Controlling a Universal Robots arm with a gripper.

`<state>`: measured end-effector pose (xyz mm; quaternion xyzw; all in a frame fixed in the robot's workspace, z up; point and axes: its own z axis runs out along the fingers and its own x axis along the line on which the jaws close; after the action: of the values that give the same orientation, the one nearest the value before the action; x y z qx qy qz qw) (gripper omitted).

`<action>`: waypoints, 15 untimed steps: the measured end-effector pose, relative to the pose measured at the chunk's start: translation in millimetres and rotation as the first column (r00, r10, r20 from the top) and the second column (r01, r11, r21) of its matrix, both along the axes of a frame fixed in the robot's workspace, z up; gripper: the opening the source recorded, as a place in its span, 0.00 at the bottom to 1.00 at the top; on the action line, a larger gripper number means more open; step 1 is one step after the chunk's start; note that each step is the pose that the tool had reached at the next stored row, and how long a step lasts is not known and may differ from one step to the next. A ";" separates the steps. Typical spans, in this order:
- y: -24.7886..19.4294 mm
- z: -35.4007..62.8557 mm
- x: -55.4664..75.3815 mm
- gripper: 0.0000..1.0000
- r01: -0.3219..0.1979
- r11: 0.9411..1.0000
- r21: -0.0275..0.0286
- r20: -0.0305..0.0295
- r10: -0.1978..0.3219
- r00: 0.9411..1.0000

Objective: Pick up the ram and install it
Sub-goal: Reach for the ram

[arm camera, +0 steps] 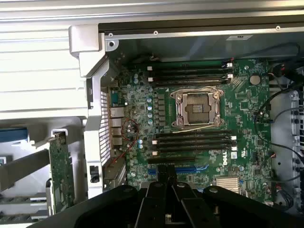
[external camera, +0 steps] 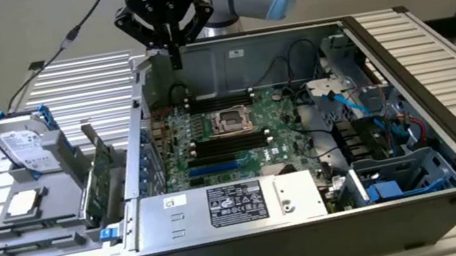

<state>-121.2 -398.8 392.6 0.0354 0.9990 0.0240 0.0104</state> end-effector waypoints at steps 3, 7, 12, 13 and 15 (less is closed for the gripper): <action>0.0 0.0 0.0 0.11 0.000 1.000 0.000 0.000 0.000 1.000; 0.0 0.0 0.0 0.11 0.000 1.000 0.000 0.000 0.000 1.000; 0.0 0.0 0.0 0.11 0.000 1.000 0.000 0.000 0.000 1.000; 0.0 0.0 -0.3 0.11 0.000 1.000 0.000 0.000 0.000 1.000; -1.6 0.1 -6.7 0.11 0.000 1.000 0.000 0.000 0.000 1.000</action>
<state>-127.9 -400.4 392.7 0.0354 0.9990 0.0239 0.0103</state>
